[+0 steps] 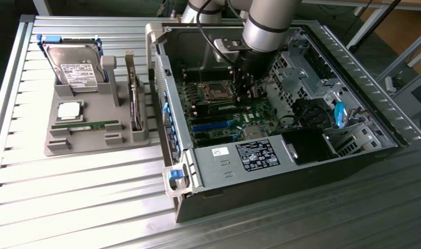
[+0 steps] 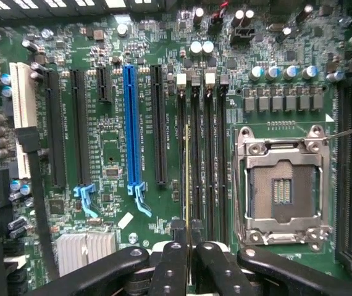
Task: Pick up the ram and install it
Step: 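Insert the ram into the slot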
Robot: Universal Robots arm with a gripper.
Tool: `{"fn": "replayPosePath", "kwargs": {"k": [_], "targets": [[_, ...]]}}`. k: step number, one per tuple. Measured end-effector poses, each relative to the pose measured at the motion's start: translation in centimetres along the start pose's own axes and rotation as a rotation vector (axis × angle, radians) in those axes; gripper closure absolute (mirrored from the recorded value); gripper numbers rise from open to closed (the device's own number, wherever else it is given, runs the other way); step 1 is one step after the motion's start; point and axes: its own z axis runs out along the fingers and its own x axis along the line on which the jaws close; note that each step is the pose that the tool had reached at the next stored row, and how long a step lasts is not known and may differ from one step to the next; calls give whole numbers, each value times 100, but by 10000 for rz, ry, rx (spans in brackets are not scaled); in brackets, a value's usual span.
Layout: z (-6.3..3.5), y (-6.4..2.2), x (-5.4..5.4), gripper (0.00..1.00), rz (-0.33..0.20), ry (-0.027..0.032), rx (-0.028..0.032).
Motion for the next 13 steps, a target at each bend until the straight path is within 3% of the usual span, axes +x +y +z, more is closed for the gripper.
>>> {"fn": "replayPosePath", "kwargs": {"k": [1,3,4,8,13], "targets": [[-73,-1,2,89,1,3,-1],[-98,20,3,89,-1,-13,-1],[-99,101,6,89,0,-30,-1],[-63,246,20,89,0,-77,-2],[-26,269,31,89,-247,-89,1]]}}
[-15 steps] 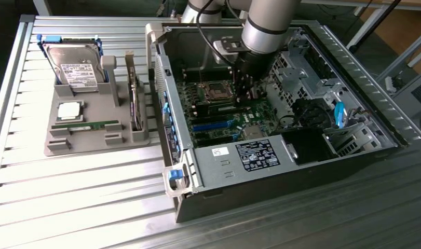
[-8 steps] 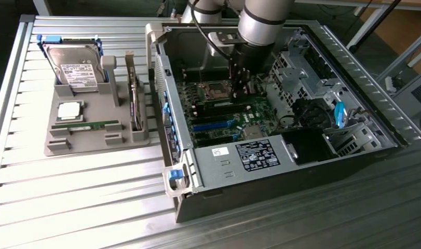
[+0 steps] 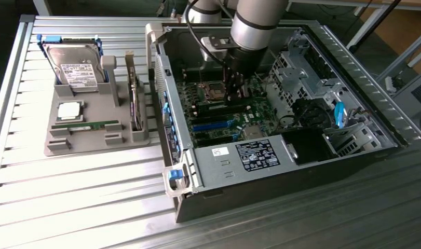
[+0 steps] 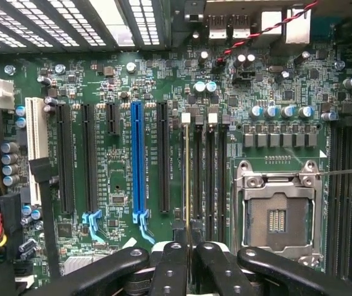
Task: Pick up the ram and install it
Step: 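Insert the ram into the slot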
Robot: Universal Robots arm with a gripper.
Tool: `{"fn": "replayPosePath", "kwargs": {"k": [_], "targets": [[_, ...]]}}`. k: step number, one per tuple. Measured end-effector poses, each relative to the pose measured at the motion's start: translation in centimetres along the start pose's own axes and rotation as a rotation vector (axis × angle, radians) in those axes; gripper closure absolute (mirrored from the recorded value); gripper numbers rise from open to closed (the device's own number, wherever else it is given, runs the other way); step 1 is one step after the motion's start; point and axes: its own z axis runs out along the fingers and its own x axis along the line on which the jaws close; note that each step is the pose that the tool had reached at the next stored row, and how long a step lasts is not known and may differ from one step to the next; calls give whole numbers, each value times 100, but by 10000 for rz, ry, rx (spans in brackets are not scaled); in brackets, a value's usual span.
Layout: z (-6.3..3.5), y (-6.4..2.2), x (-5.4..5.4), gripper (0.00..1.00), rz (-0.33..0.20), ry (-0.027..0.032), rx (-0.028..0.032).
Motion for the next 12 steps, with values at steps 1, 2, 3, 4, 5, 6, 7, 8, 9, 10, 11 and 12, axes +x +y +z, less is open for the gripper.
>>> {"fn": "replayPosePath", "kwargs": {"k": [1,2,3,4,5,6,7,8,9,10,11,12], "targets": [[7,0,0,89,-1,-1,1],[10,0,0,89,-1,1,0],[13,1,0,89,0,2,-1],[20,1,1,89,2,1,0],[30,-10,1,89,0,0,0],[36,-18,0,89,0,1,0],[38,-18,1,89,1,2,-1],[42,-18,0,89,1,0,0],[46,-19,-2,89,-1,-2,0],[49,-18,-10,89,1,-1,0],[50,-18,-12,89,-1,-3,1],[50,-20,-12,89,0,-3,0]]}}
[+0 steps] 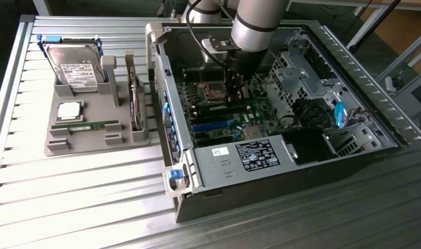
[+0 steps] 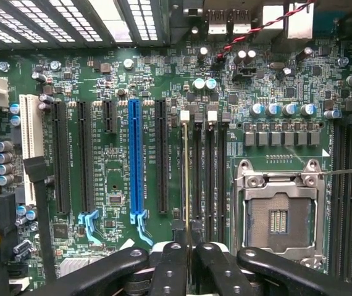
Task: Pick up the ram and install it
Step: 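Insert the ram into the slot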
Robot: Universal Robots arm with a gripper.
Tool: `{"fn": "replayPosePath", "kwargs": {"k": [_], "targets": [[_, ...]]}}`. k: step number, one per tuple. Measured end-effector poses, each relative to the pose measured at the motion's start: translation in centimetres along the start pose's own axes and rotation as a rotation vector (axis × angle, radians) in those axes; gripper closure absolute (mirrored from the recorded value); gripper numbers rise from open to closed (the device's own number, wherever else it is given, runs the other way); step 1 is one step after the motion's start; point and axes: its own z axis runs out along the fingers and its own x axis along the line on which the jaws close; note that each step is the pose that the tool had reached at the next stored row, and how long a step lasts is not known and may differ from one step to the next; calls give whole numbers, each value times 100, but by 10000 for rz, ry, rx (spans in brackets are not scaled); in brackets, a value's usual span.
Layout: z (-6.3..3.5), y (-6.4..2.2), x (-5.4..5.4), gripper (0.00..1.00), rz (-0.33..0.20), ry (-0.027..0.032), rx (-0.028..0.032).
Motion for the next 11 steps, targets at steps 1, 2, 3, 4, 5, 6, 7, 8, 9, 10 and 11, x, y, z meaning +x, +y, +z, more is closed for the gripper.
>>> {"fn": "replayPosePath", "kwargs": {"k": [1,2,3,4,5,6,7,8,9,10,11], "targets": [[0,1,-1,89,0,2,0],[1,6,3,89,-1,1,0],[1,7,3,89,0,2,0],[1,8,3,89,0,2,0],[3,3,4,89,-2,0,0],[3,0,4,89,1,1,0],[4,-7,4,89,0,0,1],[4,-19,4,89,0,0,0],[4,-32,4,89,0,1,-3],[3,-39,4,89,0,2,-3],[3,-39,4,89,0,2,-4]]}}
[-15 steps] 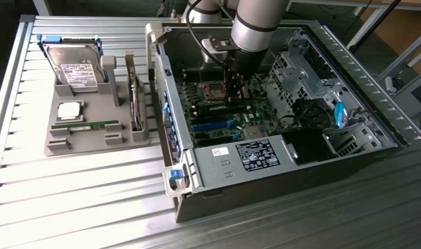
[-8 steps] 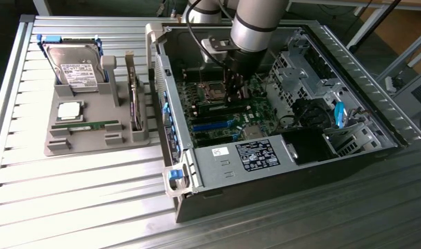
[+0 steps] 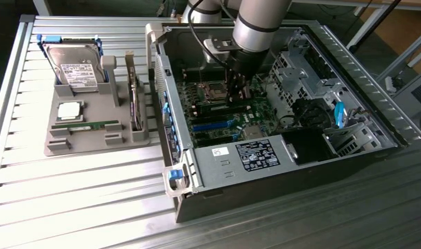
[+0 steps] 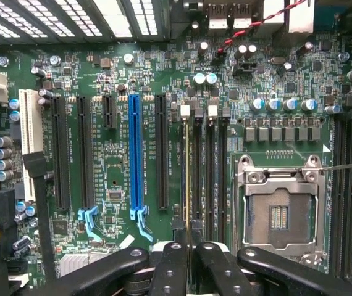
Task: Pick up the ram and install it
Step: 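Insert the ram into the slot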
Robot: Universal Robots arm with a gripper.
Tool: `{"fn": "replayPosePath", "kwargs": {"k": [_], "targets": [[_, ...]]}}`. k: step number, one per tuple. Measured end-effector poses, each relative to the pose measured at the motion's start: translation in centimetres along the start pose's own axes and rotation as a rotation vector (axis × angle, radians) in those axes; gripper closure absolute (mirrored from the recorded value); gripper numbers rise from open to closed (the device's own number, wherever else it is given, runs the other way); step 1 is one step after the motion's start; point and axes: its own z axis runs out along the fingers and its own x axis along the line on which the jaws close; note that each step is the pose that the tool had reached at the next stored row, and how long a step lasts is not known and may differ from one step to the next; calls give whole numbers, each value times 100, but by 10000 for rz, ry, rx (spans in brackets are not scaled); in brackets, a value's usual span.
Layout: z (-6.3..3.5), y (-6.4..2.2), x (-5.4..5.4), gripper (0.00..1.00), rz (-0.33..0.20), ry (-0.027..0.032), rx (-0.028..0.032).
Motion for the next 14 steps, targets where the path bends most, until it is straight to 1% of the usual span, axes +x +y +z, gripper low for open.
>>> {"fn": "replayPosePath", "kwargs": {"k": [11,12,13,14], "targets": [[2,5,21,89,0,-4,0],[2,5,15,89,0,-4,0],[7,5,-13,89,0,-5,0],[7,5,-13,89,0,-5,0]]}}
